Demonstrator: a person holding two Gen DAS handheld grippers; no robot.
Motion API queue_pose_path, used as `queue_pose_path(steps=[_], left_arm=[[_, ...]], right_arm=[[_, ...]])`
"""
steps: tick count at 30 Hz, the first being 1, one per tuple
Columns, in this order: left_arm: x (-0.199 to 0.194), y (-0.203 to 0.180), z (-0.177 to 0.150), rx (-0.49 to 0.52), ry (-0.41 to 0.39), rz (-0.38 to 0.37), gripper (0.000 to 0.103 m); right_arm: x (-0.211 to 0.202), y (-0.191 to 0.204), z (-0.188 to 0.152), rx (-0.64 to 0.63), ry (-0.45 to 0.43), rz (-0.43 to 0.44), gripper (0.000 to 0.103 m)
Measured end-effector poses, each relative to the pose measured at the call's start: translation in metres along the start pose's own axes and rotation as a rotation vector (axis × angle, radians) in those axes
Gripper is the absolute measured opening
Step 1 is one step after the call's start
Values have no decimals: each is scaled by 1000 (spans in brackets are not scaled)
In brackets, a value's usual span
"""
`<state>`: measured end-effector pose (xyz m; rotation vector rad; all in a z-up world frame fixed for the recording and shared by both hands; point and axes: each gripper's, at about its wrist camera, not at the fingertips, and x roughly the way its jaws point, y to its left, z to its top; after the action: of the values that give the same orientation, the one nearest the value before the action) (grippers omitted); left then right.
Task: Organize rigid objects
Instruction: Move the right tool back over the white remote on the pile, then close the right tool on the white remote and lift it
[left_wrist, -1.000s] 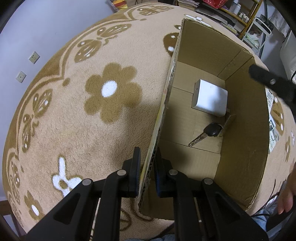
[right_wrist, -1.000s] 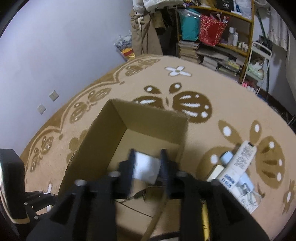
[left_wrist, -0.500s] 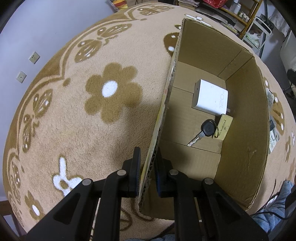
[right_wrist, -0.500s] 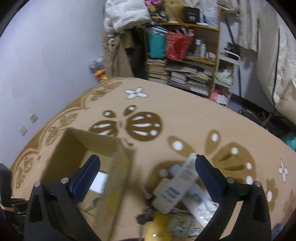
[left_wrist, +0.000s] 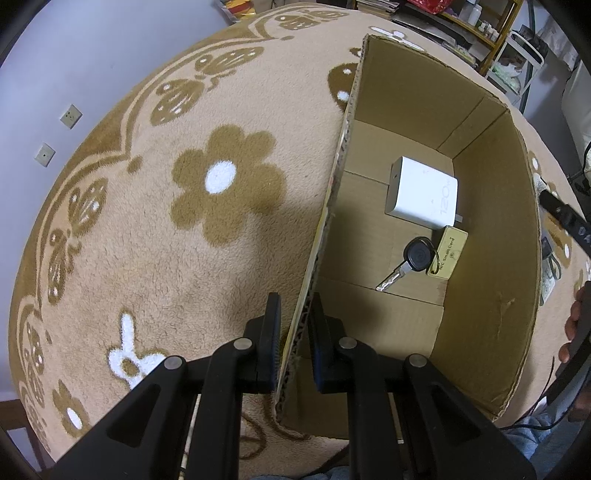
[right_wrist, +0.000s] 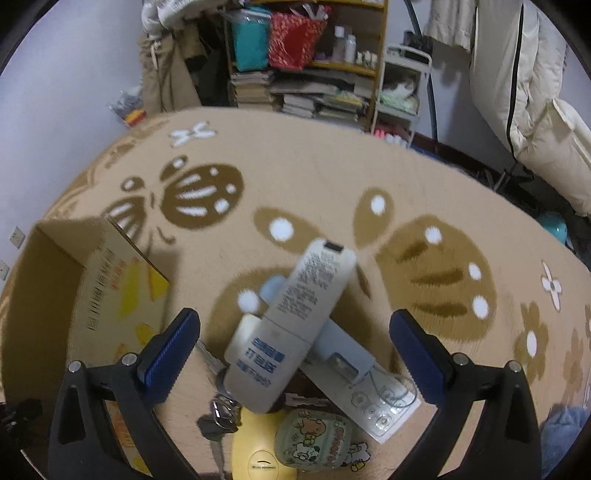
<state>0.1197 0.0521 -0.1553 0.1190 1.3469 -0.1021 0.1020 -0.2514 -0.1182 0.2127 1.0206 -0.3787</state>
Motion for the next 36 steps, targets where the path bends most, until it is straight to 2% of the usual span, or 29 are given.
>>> queue_pose_path(steps=[5,8,14,24,30,34,36], left_arm=[[0,0,0,1,0,1,14],[0,0,1,1,0,2,14],[1,-1,1,5,0,8,14],[1,-2,1,10,2,13,15],[2,-2,1,9,4,10,15],[2,-2,1,6,5,7,15],[2,-2,1,6,5,7,15]], right_arm=[[15,-3,-8,62,47,-45,103],[22,-5,-12,96,65,-42,103],[34,-5,-21,98,93,-103,103],[35,-7,-26,136,102,-120,103],[26,-6,-32,134,109,-90,88],[25,-5,-32,119,117,-29,64],[24,-6,-33,97,119,-24,58]])
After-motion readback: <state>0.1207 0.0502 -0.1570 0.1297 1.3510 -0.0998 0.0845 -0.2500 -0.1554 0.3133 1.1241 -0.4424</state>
